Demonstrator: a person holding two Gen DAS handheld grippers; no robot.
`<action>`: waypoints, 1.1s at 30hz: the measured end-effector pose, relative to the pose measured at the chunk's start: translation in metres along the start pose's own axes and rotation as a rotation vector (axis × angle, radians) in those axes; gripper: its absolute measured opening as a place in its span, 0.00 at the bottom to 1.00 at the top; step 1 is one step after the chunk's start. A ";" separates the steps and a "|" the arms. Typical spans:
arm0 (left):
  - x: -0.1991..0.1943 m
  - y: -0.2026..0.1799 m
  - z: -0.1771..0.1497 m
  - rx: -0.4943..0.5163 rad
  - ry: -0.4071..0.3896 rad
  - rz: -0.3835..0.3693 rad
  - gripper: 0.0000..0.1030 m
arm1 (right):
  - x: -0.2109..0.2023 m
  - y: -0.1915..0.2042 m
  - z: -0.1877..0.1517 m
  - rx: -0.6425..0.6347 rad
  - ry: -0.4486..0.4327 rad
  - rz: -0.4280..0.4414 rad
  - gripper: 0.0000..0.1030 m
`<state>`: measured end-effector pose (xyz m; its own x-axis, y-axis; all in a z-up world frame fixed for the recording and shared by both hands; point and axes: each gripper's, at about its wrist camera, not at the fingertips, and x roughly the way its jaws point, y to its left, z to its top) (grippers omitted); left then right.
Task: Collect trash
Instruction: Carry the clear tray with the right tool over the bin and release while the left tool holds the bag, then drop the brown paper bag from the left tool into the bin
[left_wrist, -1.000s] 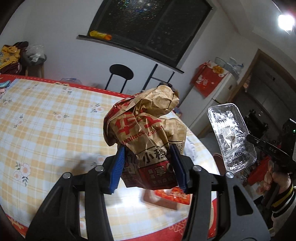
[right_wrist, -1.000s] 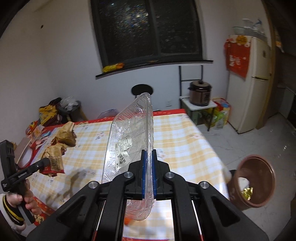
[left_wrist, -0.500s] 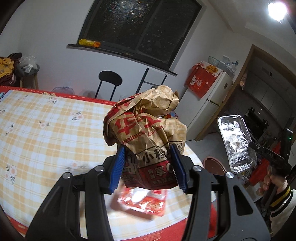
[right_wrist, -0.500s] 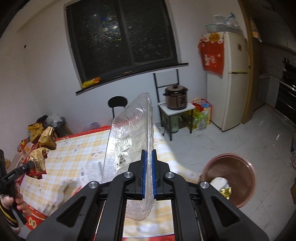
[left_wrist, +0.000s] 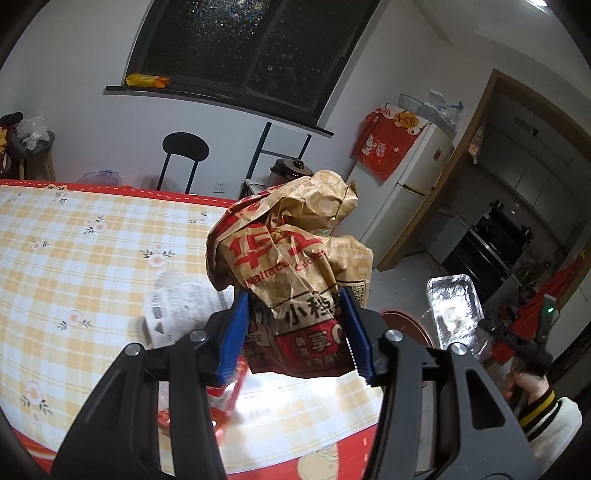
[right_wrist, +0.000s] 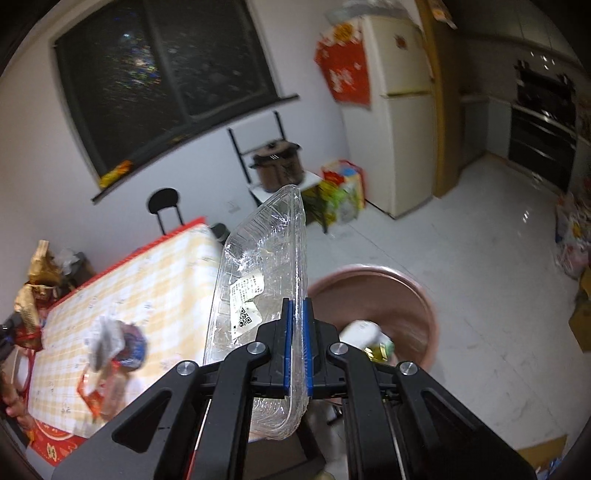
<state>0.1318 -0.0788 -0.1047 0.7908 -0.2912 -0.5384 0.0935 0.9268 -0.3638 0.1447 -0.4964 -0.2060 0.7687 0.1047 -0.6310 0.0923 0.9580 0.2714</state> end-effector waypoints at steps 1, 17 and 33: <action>0.002 -0.004 -0.002 -0.001 0.000 0.005 0.50 | 0.007 -0.008 -0.001 0.009 0.015 -0.005 0.07; 0.025 -0.046 -0.011 0.022 0.029 0.089 0.50 | 0.107 -0.066 -0.010 0.076 0.185 -0.031 0.36; 0.125 -0.142 -0.017 0.222 0.221 -0.144 0.50 | 0.010 -0.087 0.014 0.108 -0.006 -0.072 0.94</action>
<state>0.2068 -0.2505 -0.1334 0.6117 -0.4451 -0.6540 0.3435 0.8941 -0.2873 0.1534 -0.5829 -0.2256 0.7610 0.0349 -0.6478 0.2149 0.9286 0.3026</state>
